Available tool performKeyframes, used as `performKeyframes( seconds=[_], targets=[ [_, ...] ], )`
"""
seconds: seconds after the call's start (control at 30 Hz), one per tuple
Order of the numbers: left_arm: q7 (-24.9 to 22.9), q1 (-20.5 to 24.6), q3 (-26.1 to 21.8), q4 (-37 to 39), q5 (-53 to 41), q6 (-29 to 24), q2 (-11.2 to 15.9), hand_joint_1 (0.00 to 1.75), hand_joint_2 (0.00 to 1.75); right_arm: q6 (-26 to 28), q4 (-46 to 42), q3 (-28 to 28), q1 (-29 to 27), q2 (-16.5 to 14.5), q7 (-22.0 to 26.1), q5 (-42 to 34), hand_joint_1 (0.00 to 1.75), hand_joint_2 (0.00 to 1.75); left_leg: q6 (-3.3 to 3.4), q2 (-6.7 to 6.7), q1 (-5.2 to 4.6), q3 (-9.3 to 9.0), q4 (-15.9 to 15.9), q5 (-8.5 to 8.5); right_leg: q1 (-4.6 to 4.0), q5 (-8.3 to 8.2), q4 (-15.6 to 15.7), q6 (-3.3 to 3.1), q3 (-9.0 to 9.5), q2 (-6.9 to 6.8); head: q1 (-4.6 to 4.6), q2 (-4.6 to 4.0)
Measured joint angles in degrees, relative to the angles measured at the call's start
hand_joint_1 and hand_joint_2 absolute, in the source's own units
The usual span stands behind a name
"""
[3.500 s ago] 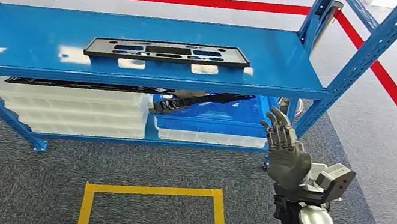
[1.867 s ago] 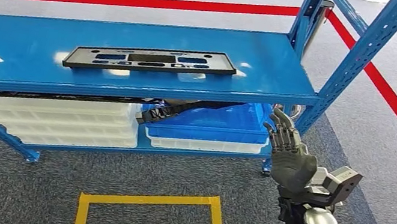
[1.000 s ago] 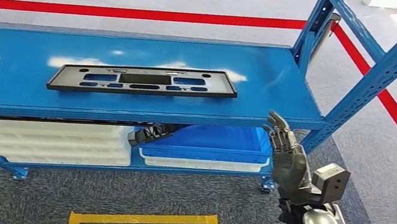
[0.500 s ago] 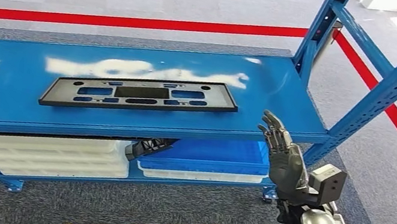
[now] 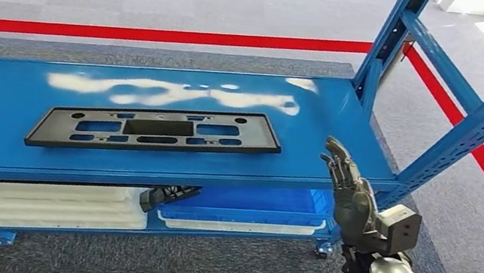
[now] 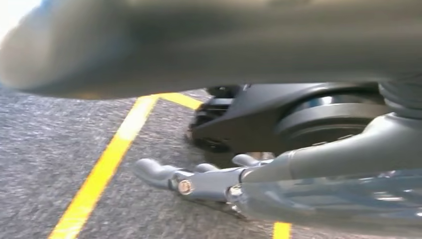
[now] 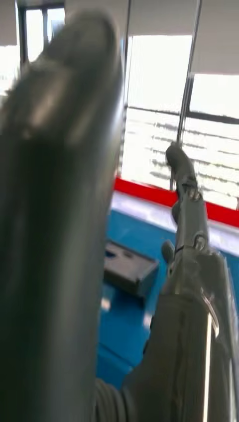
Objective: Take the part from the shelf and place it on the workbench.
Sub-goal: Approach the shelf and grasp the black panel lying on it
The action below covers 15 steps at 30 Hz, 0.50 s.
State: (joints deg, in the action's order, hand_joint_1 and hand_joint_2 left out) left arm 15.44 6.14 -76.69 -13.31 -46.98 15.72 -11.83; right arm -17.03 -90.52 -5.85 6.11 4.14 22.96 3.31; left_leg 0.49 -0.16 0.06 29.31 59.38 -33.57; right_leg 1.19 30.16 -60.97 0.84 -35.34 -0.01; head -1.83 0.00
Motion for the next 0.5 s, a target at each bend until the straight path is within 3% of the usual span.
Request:
performKeyframes(
  seconds=[0.07, 0.17, 0.2, 0.23, 0.3, 0.33, 0.37, 0.43, 0.5],
  targets=[
    [0.0, 0.2, 0.0, 0.0, -0.2, 0.1, 0.0, 0.00, 0.00, 0.4, -0.3, -0.1, 0.4, 0.3, 0.3, 1.7, 0.00, 0.00, -0.48, 0.00, 0.10, 1.08, 2.7, -0.84, 0.28, 0.45, 0.2, -0.61, 0.89, -0.18, -0.10, 0.00],
    [0.1, 0.3, 0.0, 0.0, -0.3, 0.2, 0.0, 0.00, 0.00, 0.8, -0.4, -0.6, 0.9, 0.7, 0.6, 3.7, 0.00, 0.00, -1.25, 0.01, 0.35, 7.61, 13.1, -4.44, 0.20, 1.52, 0.3, -1.10, 1.99, -0.84, -0.19, -0.01],
    [0.0, 0.2, 0.0, 0.0, -0.3, 0.2, 0.0, 0.00, 0.00, 0.9, -0.4, -0.7, 0.9, 0.9, 0.7, 4.1, 0.00, 0.00, -1.30, 0.01, 0.35, 9.67, 15.7, -4.94, 0.10, 1.93, 0.3, -1.14, 2.42, -1.11, -0.19, -0.01],
    [0.0, 0.1, 0.0, 0.0, -0.3, 0.2, 0.0, 0.00, 0.00, 1.0, -0.4, -0.9, 0.9, 1.0, 0.7, 4.4, 0.00, 0.00, -1.18, 0.02, 0.28, 10.81, 16.3, -4.30, -0.04, 2.37, 0.3, -1.19, 2.97, -1.40, -0.20, -0.01],
    [0.0, -0.1, 0.0, 0.0, -0.3, 0.2, 0.0, 0.00, 0.00, 1.2, -0.4, -1.2, 1.1, 1.1, 0.8, 4.9, 0.00, 0.00, -0.20, 0.41, -0.20, 10.13, 11.7, 0.37, -0.38, 3.33, 0.3, -1.25, 4.43, -2.18, -0.20, 0.00],
    [0.0, -0.1, 0.0, 0.0, -0.3, 0.2, 0.0, 0.00, 0.00, 1.3, -0.4, -1.3, 1.1, 1.2, 0.9, 5.1, 0.00, 0.00, 0.70, 1.27, -0.69, 9.16, 8.5, 2.87, -0.48, 3.81, 0.4, -1.22, 5.14, -2.60, -0.19, 0.00],
    [0.0, -0.1, 0.0, 0.0, -0.3, 0.2, 0.1, 0.00, 0.00, 1.4, -0.4, -1.4, 1.2, 1.2, 0.9, 5.2, 0.00, 0.00, 1.56, 2.23, -1.24, 8.44, 5.8, 4.31, -0.58, 4.21, 0.5, -1.13, 5.71, -3.08, -0.18, 0.00],
    [0.0, 0.0, 0.0, 0.0, -0.3, 0.2, 0.1, 0.00, 0.00, 1.5, -0.4, -1.5, 1.2, 1.4, 1.0, 5.5, 0.00, 0.00, 2.59, 3.48, -2.04, 7.85, 3.2, 4.94, -0.66, 4.81, 0.8, -0.63, 6.26, -4.08, -0.21, 0.00],
    [0.0, -0.1, 0.1, 0.0, -0.3, 0.2, 0.1, 0.00, 0.00, 1.8, -0.5, -1.7, 1.4, 1.5, 1.0, 5.9, 0.00, 0.00, 2.64, 2.78, -1.91, 7.29, 1.7, 5.07, -0.75, 5.34, 1.4, -0.01, 6.96, -5.02, -0.27, -0.01]
  ],
)
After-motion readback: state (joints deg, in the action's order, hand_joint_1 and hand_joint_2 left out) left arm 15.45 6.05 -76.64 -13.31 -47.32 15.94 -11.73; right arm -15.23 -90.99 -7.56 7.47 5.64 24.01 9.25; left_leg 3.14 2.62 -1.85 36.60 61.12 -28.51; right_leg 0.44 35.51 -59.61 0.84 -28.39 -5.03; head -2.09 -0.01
